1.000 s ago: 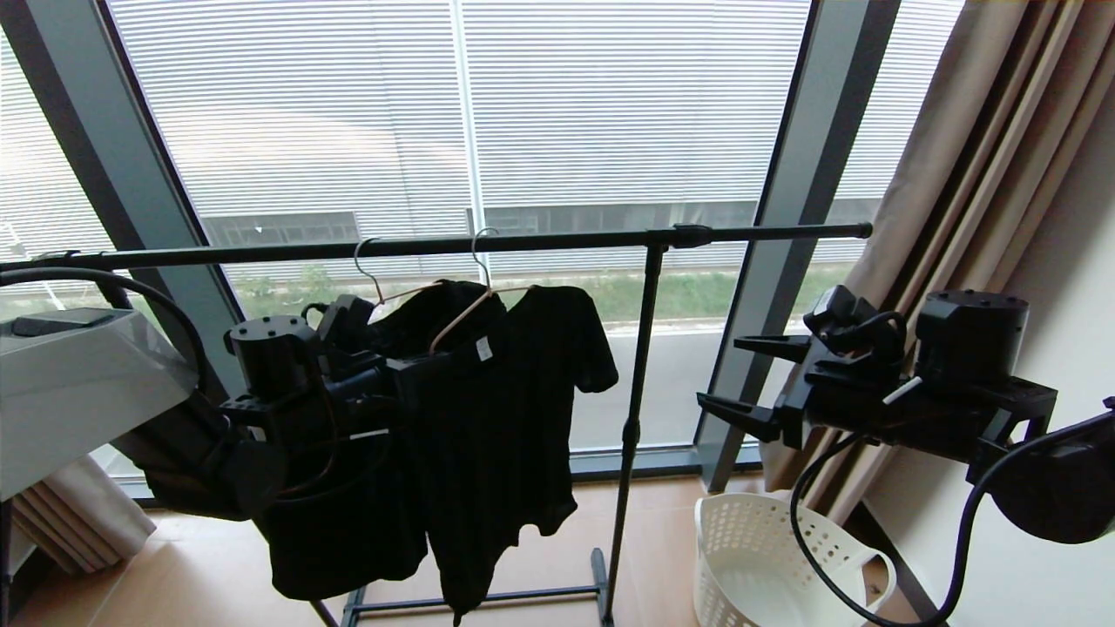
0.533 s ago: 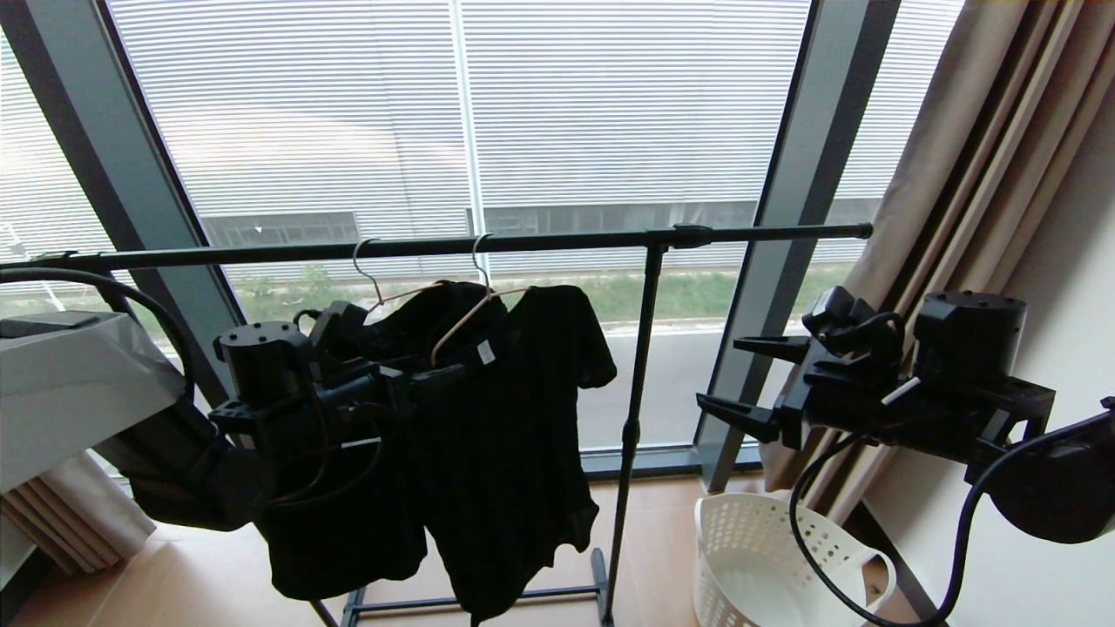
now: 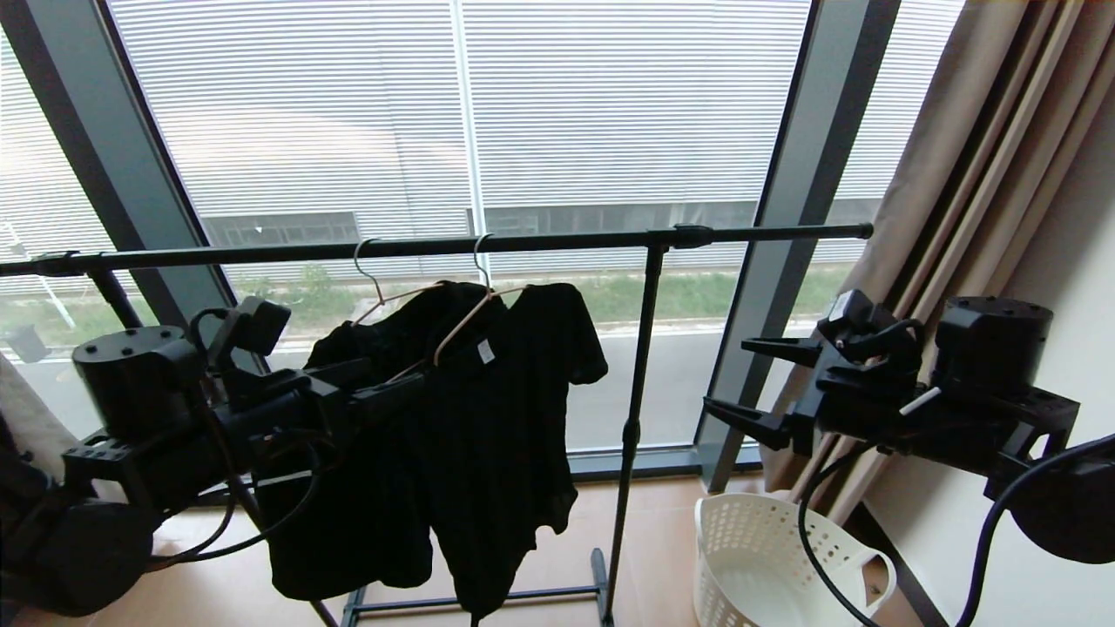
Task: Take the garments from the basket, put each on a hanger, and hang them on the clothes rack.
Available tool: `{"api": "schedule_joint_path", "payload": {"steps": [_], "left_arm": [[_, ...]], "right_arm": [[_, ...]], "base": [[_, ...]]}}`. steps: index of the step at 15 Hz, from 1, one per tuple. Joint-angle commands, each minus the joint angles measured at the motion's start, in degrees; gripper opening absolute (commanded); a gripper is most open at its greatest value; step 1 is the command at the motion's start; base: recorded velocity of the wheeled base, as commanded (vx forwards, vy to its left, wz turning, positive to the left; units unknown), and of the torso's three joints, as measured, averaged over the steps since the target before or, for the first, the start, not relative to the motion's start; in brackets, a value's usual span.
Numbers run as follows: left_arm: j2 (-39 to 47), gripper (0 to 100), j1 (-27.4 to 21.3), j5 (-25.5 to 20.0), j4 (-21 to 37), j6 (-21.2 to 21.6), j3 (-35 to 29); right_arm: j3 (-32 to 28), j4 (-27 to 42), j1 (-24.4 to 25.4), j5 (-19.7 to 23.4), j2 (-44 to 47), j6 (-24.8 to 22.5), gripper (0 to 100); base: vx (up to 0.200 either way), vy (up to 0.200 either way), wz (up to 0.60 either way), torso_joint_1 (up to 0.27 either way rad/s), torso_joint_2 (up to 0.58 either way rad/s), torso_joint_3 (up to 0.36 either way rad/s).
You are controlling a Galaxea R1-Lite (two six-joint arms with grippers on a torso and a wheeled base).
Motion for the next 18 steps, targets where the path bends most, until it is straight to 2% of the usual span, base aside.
{"api": "schedule_joint_path", "payload": {"steps": [1, 3, 5, 9, 13, 15, 16, 18], "left_arm": [[-8.7, 100, 1.8, 0.0, -0.1, 1.7, 8.7], [-10.8, 100, 2.8, 0.0, -0.4, 4.7, 15.2], [-12.7, 100, 4.6, -0.1, -0.5, 7.0, 18.9], [-16.6, 100, 4.9, -0.1, -0.5, 7.1, 24.4], [-18.1, 100, 6.2, -0.1, 0.8, 7.4, 26.8], [-18.0, 100, 6.7, -0.2, 1.6, 7.6, 26.8], [-18.7, 100, 6.6, -0.1, 2.4, 7.7, 26.8], [-22.8, 100, 6.7, -0.1, 6.7, 7.5, 26.8]], "right_arm": [[5.7, -0.1, 0.1, -0.2, -6.0, -0.1, 100], [11.1, -0.1, 0.1, -1.5, -11.1, -0.1, 100], [16.0, -0.1, -0.2, -3.3, -15.4, -0.1, 100], [26.3, 0.0, -0.2, -7.2, -22.9, -0.1, 100], [35.4, 0.5, -1.8, -7.8, -29.3, 0.1, 100], [35.5, 3.5, -2.1, -7.8, -31.9, 2.3, 100], [35.5, 6.0, -2.1, -7.8, -35.3, 6.2, 100], [35.5, 9.0, -2.1, -7.9, -38.7, 6.8, 100]], "base": [[0.0, 0.0, 0.0, 0.0, 0.0, 0.0], [0.0, 0.0, 0.0, 0.0, 0.0, 0.0], [0.0, 0.0, 0.0, 0.0, 0.0, 0.0], [0.0, 0.0, 0.0, 0.0, 0.0, 0.0], [0.0, 0.0, 0.0, 0.0, 0.0, 0.0], [0.0, 0.0, 0.0, 0.0, 0.0, 0.0], [0.0, 0.0, 0.0, 0.0, 0.0, 0.0], [0.0, 0.0, 0.0, 0.0, 0.0, 0.0]]}}
